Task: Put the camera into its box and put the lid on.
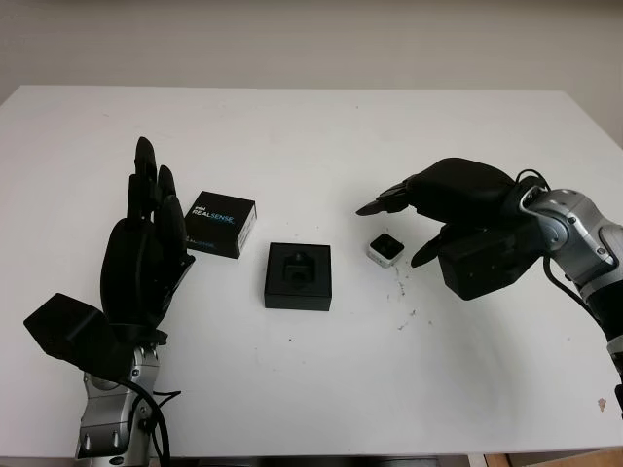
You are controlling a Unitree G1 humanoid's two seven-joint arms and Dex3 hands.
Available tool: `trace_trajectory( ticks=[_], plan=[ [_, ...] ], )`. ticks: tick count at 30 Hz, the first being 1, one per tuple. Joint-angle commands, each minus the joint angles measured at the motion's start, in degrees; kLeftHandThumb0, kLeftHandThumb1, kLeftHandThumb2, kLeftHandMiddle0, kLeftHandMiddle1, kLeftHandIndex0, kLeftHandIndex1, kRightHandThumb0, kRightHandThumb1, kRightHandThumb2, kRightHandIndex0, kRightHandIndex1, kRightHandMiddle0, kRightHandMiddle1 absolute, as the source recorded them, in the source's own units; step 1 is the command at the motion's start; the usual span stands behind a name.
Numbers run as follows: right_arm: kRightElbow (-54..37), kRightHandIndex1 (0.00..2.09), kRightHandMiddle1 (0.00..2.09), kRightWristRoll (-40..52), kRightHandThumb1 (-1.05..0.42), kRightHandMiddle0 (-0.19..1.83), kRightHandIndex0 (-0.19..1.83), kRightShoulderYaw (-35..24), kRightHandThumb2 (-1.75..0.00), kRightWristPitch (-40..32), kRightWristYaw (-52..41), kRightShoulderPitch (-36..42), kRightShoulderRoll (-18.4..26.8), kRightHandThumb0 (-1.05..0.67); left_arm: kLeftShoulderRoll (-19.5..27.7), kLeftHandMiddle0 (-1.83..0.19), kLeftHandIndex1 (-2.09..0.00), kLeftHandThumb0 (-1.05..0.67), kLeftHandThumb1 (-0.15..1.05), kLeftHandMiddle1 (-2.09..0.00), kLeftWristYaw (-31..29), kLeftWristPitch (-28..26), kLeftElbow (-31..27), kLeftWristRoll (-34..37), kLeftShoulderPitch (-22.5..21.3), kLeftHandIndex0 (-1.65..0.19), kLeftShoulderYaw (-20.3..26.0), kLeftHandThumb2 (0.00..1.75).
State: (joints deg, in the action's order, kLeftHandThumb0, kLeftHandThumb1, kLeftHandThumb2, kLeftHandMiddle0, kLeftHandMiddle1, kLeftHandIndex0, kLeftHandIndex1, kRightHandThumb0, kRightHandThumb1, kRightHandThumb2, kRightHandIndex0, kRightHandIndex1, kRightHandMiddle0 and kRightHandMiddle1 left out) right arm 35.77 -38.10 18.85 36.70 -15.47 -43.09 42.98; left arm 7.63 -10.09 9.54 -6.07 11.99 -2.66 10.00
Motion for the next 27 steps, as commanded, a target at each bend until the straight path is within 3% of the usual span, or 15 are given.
trace_trajectory(
  ticks=[1,7,16,27],
  plan=[
    [2.29,0.12,0.15,-0.33,-0.82,0.47,0.44,-0.07,-0.07,1.36,2.5,0.08,0.28,-0.45,0.02,0.19,0.0,-0.77,1.05,0.0,0.13,0.28,-0.73,-0.28,0.31,0.19,-0.14,0.67],
    [6.59,0.11,0.15,0.66,-0.86,0.47,0.42,-0.08,-0.07,1.39,5.95,0.23,-1.43,-0.46,0.02,0.19,0.0,-0.77,1.05,0.0,0.45,-0.03,-1.1,-0.52,0.49,0.19,-0.24,0.67],
    [9.29,0.02,0.14,4.28,-0.87,0.42,0.25,-0.39,-0.06,-2.98,2.92,0.51,-3.66,-0.51,-0.06,0.19,0.0,-0.77,1.05,0.0,0.43,0.02,-1.26,-0.25,0.71,0.19,-0.09,0.67],
    [11.09,0.01,0.09,5.57,-0.87,0.33,0.15,-0.1,-0.05,-1.9,2.56,0.19,-4.27,-0.53,-0.04,0.19,0.0,-0.77,1.05,0.0,0.65,-0.45,-1.5,-0.41,0.84,0.19,-0.16,0.67]
  ],
)
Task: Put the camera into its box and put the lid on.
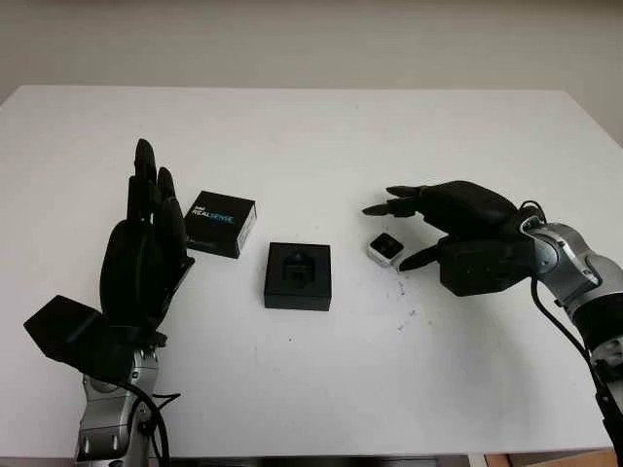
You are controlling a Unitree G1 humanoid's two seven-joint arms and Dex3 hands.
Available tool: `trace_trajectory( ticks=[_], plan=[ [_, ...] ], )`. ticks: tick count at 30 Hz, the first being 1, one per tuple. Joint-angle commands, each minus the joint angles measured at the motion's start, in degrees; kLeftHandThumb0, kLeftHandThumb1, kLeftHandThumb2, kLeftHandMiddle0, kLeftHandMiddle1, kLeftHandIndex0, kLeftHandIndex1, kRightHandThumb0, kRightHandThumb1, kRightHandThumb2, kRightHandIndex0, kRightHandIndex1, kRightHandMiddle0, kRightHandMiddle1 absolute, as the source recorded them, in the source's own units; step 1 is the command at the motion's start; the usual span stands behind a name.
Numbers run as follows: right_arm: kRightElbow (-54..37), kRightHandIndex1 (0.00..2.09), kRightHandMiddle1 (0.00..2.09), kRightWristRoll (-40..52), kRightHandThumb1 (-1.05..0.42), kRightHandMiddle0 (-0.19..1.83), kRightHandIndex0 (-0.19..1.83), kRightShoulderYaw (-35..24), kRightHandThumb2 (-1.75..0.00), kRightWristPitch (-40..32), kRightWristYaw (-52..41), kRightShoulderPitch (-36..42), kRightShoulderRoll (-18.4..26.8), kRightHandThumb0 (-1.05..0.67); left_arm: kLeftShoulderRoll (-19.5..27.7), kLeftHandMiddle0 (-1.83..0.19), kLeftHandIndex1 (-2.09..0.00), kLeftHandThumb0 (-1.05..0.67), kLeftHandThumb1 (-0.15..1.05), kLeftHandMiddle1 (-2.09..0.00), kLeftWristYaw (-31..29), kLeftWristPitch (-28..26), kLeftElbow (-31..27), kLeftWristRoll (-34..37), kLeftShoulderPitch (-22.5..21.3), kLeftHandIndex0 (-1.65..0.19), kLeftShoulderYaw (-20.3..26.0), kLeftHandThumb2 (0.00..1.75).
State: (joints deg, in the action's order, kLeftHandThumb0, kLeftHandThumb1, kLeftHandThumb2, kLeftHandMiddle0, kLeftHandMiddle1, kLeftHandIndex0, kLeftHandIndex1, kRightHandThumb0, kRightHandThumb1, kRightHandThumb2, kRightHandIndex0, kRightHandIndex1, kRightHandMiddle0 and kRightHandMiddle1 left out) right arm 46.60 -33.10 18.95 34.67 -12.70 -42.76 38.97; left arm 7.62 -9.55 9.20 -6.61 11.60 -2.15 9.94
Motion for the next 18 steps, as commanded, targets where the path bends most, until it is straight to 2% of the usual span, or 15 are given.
trace_trajectory(
  ticks=[1,8,18],
  plan=[
    [0.28,0.01,0.1,0.92,-0.87,0.35,0.15,-0.31,-0.06,0.01,-0.59,-0.11,-0.3,-0.52,-0.12,0.19,0.0,-0.77,1.05,0.0,0.05,-0.04,-0.91,0.18,0.34,0.19,-0.06,0.67],
    [0.69,0.04,0.17,1.35,-0.87,0.45,0.16,-0.66,-0.05,0.29,-0.02,0.05,-0.4,-0.5,-0.09,0.19,0.0,-0.77,1.05,0.0,0.06,-0.03,-0.97,0.16,0.45,0.19,-0.09,0.66],
    [2.19,0.06,0.19,1.08,-0.88,0.44,0.2,-0.32,-0.05,1.7,3.82,0.47,-1.02,-0.43,-0.27,0.19,0.0,-0.78,1.05,0.0,0.55,0.3,-0.72,-0.34,0.39,0.19,-0.29,0.65]
  ],
)
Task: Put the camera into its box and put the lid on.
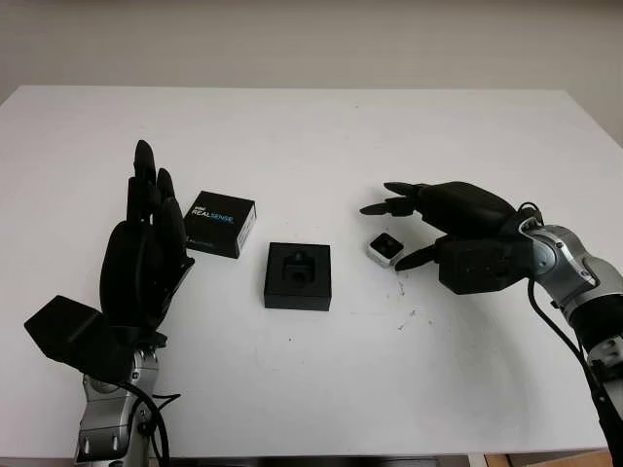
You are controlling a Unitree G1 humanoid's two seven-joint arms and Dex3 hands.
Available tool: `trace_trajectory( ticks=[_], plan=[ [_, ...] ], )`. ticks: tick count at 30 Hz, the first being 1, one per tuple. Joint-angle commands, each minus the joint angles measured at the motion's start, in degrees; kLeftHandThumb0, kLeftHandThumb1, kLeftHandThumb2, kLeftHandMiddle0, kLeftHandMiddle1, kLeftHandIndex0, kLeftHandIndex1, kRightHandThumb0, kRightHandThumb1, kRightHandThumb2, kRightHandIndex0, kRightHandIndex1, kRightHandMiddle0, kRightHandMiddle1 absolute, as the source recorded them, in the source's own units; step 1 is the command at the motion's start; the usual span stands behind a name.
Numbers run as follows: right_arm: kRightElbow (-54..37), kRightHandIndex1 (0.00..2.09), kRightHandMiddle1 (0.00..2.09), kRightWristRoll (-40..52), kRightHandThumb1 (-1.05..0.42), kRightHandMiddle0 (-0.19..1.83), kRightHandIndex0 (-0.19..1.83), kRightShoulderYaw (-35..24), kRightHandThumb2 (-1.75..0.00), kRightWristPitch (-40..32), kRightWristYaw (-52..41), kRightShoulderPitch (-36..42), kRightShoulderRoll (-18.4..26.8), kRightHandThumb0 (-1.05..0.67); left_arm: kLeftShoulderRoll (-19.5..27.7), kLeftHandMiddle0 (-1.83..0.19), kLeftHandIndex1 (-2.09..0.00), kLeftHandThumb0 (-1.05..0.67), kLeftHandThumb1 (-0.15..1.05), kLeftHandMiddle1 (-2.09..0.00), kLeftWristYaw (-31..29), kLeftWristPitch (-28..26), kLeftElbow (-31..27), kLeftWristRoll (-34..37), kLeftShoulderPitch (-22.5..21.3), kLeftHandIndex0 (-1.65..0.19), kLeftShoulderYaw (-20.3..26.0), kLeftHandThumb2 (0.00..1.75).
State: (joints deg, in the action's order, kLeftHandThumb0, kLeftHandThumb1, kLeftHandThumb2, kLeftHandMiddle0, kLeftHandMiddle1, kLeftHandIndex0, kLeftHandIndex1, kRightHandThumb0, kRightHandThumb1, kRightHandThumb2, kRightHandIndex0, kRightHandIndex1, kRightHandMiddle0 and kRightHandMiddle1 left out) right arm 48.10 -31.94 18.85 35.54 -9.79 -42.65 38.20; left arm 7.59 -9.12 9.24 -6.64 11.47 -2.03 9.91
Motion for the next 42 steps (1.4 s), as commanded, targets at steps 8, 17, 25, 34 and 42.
trace_trajectory(
  ticks=[8,17,25,34,42],
  plan=[
    [3.24,0.07,0.26,-1.79,-0.9,0.5,0.23,0.79,-0.06,2.7,4.15,-0.56,-0.75,-0.38,-0.28,0.19,0.0,-0.77,1.05,0.0,0.64,-0.12,-1.49,-0.71,0.63,0.19,-0.58,0.66],
    [5.54,0.08,0.32,-5.2,-0.87,0.5,0.27,2.94,-0.05,3.89,8.16,-1.36,-1.16,-0.4,-0.36,0.19,0.0,-0.77,1.05,0.0,0.89,0.15,-1.4,-0.61,0.67,0.19,-0.65,0.65],
    [6.14,0.07,0.62,-5.36,-0.86,0.5,0.29,3.3,-0.05,4.35,8.89,-1.35,-1.49,-0.36,-0.18,0.19,0.0,-0.77,1.05,0.0,1.04,0.12,-1.34,-1.05,0.67,0.19,-0.77,0.67],
    [6.89,0.07,1.41,-3.84,-0.89,0.45,0.35,3.0,-0.06,5.54,8.81,-0.69,-1.93,-0.32,-0.13,0.19,0.0,-0.76,1.05,0.0,0.96,-0.22,-1.33,-0.99,0.65,0.19,-0.86,0.68],
    [7.53,0.08,1.43,-3.42,-0.9,0.44,0.37,2.85,-0.05,5.63,9.61,-0.28,-2.11,-0.32,-0.04,0.19,0.0,-0.75,1.05,0.0,1.08,-0.35,-1.4,-1.38,0.77,0.19,-0.94,0.68]
  ],
)
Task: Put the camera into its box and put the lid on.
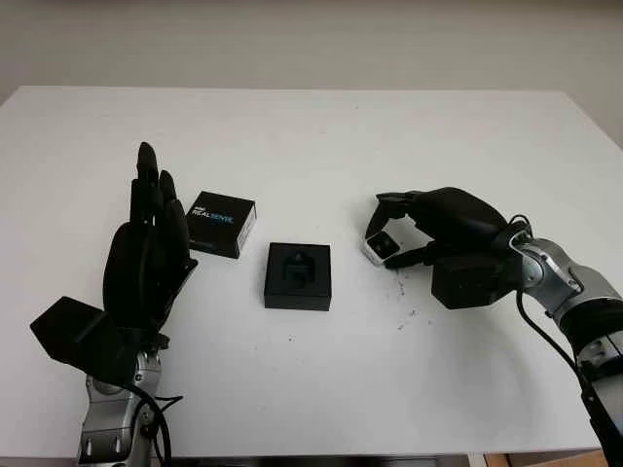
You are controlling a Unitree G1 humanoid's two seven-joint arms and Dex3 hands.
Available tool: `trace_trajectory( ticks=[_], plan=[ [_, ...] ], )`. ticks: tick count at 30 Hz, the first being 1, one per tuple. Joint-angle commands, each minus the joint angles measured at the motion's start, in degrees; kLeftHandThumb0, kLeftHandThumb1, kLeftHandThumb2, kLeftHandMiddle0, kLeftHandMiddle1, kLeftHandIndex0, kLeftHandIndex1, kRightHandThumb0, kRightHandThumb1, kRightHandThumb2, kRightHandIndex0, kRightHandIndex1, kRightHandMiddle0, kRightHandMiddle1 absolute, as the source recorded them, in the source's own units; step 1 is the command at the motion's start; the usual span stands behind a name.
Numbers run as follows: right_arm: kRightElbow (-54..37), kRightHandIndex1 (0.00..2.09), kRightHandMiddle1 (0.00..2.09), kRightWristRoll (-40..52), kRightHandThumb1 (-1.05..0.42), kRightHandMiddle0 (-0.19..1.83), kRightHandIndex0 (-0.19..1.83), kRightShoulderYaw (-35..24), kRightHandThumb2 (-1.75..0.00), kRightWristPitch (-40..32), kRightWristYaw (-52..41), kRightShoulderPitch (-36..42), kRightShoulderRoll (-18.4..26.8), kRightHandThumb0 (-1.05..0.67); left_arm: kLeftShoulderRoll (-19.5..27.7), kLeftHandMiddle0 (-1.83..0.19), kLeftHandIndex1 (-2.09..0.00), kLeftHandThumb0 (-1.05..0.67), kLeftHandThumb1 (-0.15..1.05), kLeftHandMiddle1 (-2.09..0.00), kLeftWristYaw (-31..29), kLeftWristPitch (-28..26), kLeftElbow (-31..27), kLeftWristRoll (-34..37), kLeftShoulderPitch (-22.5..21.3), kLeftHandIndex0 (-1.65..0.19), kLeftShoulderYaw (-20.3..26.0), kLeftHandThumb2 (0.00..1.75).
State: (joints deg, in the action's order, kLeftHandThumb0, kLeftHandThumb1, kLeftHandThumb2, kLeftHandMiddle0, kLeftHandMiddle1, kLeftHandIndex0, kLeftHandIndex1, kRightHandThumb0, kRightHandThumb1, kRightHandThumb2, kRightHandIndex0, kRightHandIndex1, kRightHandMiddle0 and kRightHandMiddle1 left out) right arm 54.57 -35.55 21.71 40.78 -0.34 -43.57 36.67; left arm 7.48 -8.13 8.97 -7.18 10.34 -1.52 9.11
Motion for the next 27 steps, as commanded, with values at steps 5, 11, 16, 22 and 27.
trace_trajectory(
  ticks=[5,11,16,22,27],
  plan=[
    [2.67,0.1,1.45,3.07,-0.87,0.46,0.41,-1.55,-0.05,0.87,0.53,1.27,-1.92,-0.32,0.1,0.19,0.0,-0.75,1.05,0.0,-0.21,-0.31,-0.9,-0.07,0.31,0.19,-0.15,0.68],
    [4.1,0.09,1.48,11.2,-0.87,0.45,0.41,-5.55,-0.05,-0.44,-4.94,2.37,-5.09,-0.3,-0.19,0.19,0.0,-0.75,1.05,0.0,-0.49,-0.4,-0.82,0.52,0.36,0.19,-0.11,0.67],
    [3.39,0.07,1.52,16.85,-0.89,0.39,0.36,-8.54,-0.06,-5.0,-10.46,3.15,-7.61,-0.32,-0.1,0.19,0.0,-0.75,1.05,0.0,-0.24,-0.53,-1.0,0.01,0.57,0.19,-0.26,0.67],
    [0.25,0.06,1.57,19.7,-0.89,0.4,0.35,-10.46,-0.05,-9.86,-13.81,4.05,-9.01,-0.36,-0.1,0.19,0.0,-0.76,1.05,0.0,-0.02,-1.36,-1.69,0.18,0.98,0.19,-0.23,0.66],
    [-2.46,0.05,1.58,21.22,-0.88,0.41,0.33,-11.53,-0.05,-12.41,-15.96,4.76,-9.32,-0.38,0.04,0.19,0.0,-0.75,1.05,0.0,-0.34,-1.0,-1.41,0.25,0.98,0.19,-0.14,0.66]
  ],
)
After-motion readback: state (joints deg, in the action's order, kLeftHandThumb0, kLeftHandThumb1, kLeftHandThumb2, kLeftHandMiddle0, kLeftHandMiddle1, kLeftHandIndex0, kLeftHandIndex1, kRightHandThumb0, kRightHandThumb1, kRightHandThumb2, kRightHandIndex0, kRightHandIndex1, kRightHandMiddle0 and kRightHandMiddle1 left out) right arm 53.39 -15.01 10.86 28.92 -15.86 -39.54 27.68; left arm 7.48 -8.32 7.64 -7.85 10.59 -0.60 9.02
